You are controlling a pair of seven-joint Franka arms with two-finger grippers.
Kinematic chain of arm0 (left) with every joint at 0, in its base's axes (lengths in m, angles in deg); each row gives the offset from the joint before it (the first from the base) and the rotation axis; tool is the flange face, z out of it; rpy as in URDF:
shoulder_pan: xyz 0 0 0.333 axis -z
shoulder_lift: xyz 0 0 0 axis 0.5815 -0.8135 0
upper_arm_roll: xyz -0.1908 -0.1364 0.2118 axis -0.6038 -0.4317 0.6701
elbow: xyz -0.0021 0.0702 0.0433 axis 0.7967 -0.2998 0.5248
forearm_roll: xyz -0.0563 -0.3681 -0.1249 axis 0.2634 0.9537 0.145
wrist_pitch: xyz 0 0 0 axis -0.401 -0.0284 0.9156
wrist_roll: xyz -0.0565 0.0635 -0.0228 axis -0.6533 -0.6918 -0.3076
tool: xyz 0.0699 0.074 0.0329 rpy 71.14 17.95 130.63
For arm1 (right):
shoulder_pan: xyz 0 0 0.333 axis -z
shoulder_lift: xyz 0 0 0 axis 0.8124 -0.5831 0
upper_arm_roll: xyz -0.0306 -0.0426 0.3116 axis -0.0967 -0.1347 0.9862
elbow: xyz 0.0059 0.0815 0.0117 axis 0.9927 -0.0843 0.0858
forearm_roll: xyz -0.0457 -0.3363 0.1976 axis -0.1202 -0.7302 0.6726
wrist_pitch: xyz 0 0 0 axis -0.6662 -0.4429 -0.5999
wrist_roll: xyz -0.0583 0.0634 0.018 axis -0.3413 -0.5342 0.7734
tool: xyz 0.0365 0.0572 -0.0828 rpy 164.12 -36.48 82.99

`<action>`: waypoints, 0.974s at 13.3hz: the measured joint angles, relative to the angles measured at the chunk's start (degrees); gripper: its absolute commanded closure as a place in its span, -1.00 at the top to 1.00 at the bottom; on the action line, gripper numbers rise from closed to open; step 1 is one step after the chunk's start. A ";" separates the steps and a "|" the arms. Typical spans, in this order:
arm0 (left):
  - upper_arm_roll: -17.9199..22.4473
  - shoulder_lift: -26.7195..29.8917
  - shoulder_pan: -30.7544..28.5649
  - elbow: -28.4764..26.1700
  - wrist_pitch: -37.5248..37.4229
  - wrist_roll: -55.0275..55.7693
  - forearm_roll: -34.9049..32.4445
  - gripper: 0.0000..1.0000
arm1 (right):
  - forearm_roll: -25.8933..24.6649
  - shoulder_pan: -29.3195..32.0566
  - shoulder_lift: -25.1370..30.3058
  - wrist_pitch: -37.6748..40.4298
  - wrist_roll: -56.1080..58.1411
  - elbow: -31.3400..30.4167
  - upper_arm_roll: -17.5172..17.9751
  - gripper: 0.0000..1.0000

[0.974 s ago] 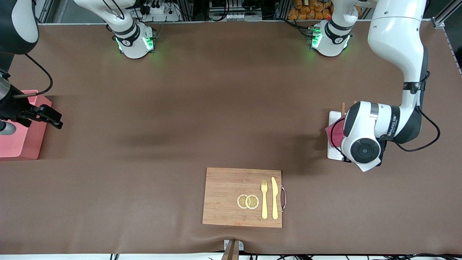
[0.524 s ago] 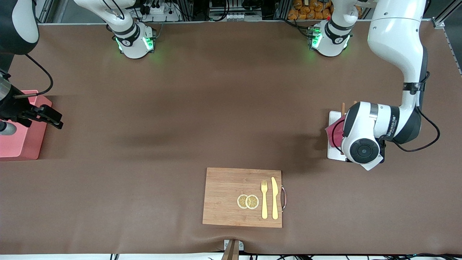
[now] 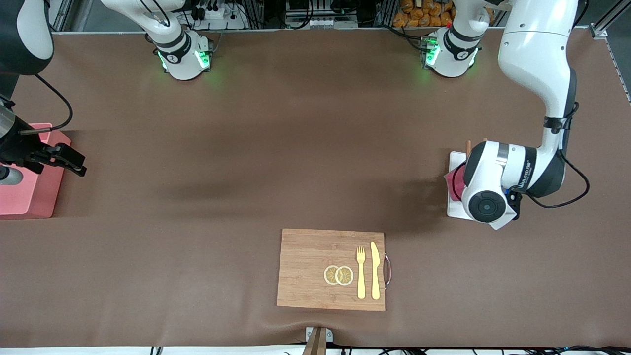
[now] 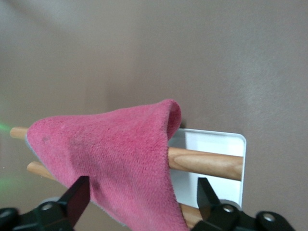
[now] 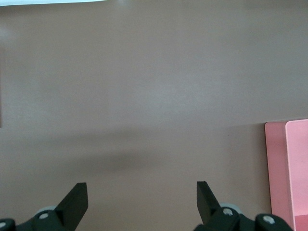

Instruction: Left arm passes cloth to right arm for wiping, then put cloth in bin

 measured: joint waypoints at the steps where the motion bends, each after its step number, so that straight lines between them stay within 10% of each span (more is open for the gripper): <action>1: 0.00 -0.01 0.10 0.02 0.01 0.25 -0.39 -0.40 | 0.00 0.00 -0.07 0.02 0.00 0.00 0.00 1.00; 5: 0.00 -0.01 0.17 0.17 0.02 0.38 -0.51 -1.00 | 0.00 -0.01 -0.55 0.07 0.00 0.00 0.00 1.00; 13: -0.24 2.53 0.30 1.75 -1.75 3.91 -0.51 -1.00 | 0.03 0.00 -0.86 0.03 -0.08 0.27 -0.03 1.00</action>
